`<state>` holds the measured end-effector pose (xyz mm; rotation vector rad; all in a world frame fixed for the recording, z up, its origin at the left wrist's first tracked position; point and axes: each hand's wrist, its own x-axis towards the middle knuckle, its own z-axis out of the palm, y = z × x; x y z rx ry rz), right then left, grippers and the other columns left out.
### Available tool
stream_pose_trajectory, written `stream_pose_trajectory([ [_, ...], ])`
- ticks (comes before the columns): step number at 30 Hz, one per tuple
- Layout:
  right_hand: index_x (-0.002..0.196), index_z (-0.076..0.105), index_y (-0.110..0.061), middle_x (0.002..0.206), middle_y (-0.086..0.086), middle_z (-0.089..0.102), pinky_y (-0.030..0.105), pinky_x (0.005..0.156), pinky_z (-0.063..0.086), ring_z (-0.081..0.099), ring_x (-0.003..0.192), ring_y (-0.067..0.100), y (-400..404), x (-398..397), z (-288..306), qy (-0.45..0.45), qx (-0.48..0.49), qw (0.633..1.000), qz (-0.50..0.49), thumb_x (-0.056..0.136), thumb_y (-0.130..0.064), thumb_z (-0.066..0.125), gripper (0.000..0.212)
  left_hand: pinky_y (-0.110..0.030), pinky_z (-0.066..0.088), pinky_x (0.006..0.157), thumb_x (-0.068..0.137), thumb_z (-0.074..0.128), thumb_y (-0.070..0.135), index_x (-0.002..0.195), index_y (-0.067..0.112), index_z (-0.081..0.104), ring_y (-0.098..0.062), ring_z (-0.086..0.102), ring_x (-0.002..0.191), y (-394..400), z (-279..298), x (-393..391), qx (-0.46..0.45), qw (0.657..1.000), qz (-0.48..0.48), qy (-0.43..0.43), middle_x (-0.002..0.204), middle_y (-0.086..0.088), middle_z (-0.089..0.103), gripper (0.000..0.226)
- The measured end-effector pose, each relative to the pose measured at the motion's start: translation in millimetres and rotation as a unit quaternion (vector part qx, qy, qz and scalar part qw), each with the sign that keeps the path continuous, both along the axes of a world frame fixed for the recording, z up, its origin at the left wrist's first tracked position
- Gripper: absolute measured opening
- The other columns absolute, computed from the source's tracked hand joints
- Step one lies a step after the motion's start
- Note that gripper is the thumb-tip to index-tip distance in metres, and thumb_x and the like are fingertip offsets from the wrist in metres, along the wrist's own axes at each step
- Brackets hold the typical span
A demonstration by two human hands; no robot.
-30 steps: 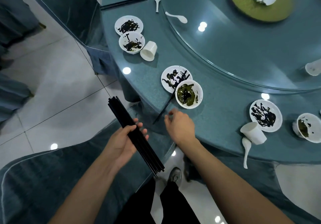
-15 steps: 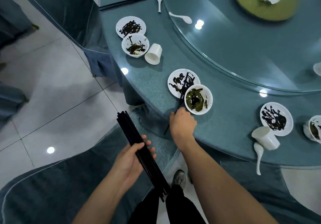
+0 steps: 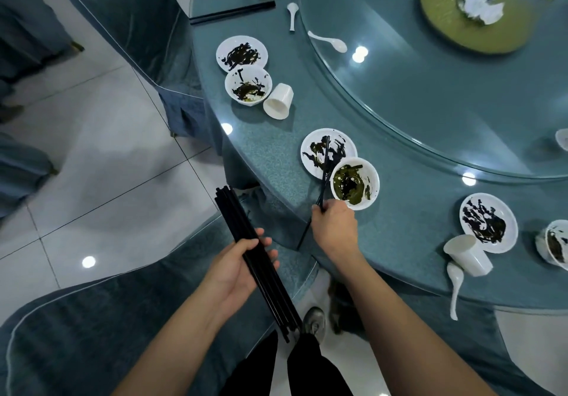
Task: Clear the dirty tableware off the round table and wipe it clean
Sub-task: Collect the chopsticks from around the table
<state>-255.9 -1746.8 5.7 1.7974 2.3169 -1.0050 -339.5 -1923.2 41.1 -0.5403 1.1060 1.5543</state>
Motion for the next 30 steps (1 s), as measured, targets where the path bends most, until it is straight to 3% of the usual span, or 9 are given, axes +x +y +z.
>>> stream_pose_trajectory([
  [3, 0.071, 0.06, -0.016, 0.062, -0.003, 0.066, 0.034, 0.064, 0.05, 0.064, 0.062, 0.02, -2, 12, 18, 0.068, 0.002, 0.996, 0.051, 0.095, -0.035, 0.058, 0.03, -0.043, 0.056, 0.083, 0.099, 0.051, 0.007, 0.111, 0.008, 0.067, -0.025, 0.069, 0.078, 10, 1, -1, 0.006, 1.0, -0.014, 0.009, 0.092, -0.01, 0.07, 0.021],
  [6, 0.071, 0.061, -0.02, 0.058, -0.008, 0.067, 0.028, 0.06, 0.049, 0.061, 0.054, 0.004, -7, 21, 47, 0.108, -0.028, 0.986, 0.124, 0.095, -0.035, 0.062, 0.028, -0.045, 0.057, 0.086, 0.099, 0.051, 0.01, 0.12, 0.007, 0.064, -0.026, 0.07, 0.083, 20, 4, 0, 0.016, 0.999, -0.035, 0.006, 0.098, -0.011, 0.071, 0.025],
  [12, 0.073, 0.062, -0.019, 0.061, -0.009, 0.07, 0.029, 0.061, 0.053, 0.063, 0.056, 0.001, -27, 36, 89, 0.073, -0.081, 0.957, 0.267, 0.092, -0.036, 0.066, 0.026, -0.047, 0.059, 0.062, 0.085, 0.047, 0.007, 0.113, 0.009, 0.061, -0.028, 0.063, 0.08, 34, 25, 11, 0.079, 0.995, -0.044, -0.044, 0.097, -0.013, 0.068, 0.031],
  [16, 0.07, 0.064, -0.02, 0.06, -0.01, 0.069, 0.031, 0.063, 0.054, 0.061, 0.052, 0.002, -36, 44, 105, 0.045, -0.093, 0.942, 0.318, 0.092, -0.036, 0.065, 0.027, -0.043, 0.054, 0.079, 0.08, 0.047, 0.005, 0.103, 0.013, 0.063, -0.025, 0.065, 0.083, 34, 34, 14, 0.111, 0.992, -0.012, -0.051, 0.093, -0.007, 0.069, 0.029],
  [21, 0.087, 0.064, -0.022, 0.061, -0.008, 0.069, 0.035, 0.065, 0.055, 0.062, 0.055, 0.005, -44, 51, 118, 0.056, -0.046, 0.941, 0.331, 0.093, -0.039, 0.065, 0.019, -0.036, 0.061, 0.069, 0.078, 0.053, 0.005, 0.105, 0.013, 0.065, -0.022, 0.068, 0.082, 25, 41, 13, 0.117, 0.992, 0.008, -0.043, 0.091, -0.005, 0.068, 0.031],
  [27, 0.101, 0.053, -0.027, 0.075, -0.002, 0.067, 0.039, 0.066, 0.051, 0.064, 0.073, 0.022, -63, 59, 116, 0.057, 0.028, 0.941, 0.332, 0.094, -0.041, 0.06, 0.017, -0.043, 0.056, 0.087, 0.079, 0.06, 0.006, 0.098, 0.014, 0.067, -0.024, 0.067, 0.085, 14, 47, 10, 0.128, 0.991, 0.03, -0.031, 0.088, -0.005, 0.068, 0.022],
  [30, 0.101, 0.053, -0.024, 0.076, 0.0, 0.067, 0.036, 0.066, 0.044, 0.063, 0.075, 0.026, -77, 63, 118, 0.035, 0.084, 0.931, 0.354, 0.095, -0.042, 0.058, 0.019, -0.043, 0.055, 0.085, 0.092, 0.058, 0.006, 0.098, 0.015, 0.065, -0.023, 0.066, 0.082, 7, 48, 12, 0.12, 0.992, 0.042, -0.025, 0.086, -0.005, 0.068, 0.013],
])
